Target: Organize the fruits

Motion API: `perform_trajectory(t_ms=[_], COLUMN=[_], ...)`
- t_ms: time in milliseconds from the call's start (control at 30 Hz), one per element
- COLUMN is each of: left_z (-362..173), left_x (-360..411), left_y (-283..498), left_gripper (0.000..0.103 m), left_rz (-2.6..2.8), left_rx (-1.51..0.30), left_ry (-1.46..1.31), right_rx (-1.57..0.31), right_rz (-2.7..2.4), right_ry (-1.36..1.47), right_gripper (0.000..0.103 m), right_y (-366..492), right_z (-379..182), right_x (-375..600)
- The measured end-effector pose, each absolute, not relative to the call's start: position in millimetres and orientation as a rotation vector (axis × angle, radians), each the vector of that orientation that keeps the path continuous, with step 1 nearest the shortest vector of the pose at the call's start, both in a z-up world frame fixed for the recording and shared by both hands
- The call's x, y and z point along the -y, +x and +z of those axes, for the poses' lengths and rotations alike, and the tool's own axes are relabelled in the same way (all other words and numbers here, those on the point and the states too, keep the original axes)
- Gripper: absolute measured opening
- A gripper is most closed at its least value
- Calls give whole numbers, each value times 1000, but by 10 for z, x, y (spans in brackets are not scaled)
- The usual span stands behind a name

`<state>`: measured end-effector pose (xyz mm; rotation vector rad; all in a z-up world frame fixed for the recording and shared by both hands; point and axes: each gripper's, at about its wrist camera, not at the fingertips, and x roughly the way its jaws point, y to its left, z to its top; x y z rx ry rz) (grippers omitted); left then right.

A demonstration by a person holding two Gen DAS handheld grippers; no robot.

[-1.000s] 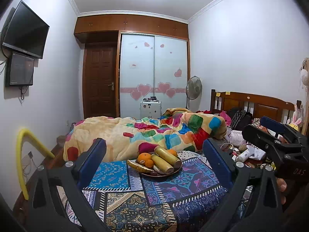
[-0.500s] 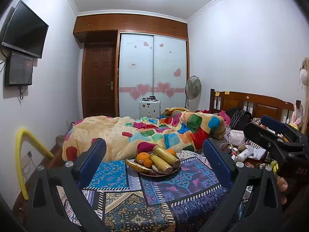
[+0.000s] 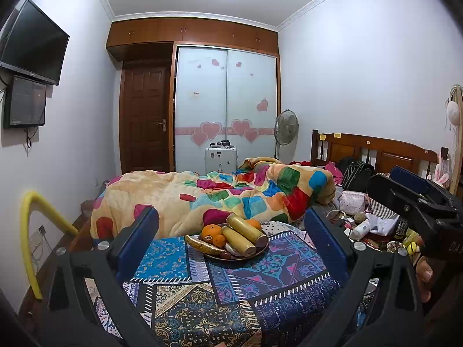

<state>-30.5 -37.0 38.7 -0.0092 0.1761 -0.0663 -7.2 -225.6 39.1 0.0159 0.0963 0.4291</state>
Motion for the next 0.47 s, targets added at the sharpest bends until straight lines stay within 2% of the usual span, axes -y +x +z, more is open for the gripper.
perform_trajectory(t_ms=[467], left_z=[389], left_x=[360], left_y=[-305], left_gripper=[102], left_rz=[-73], left_rx=[-180], left_ry=[-10], right_rx=[-116], right_rz=[425], right_ry=[20], right_gripper=[103], right_y=[-18], right_z=[373], right_x=[2276])
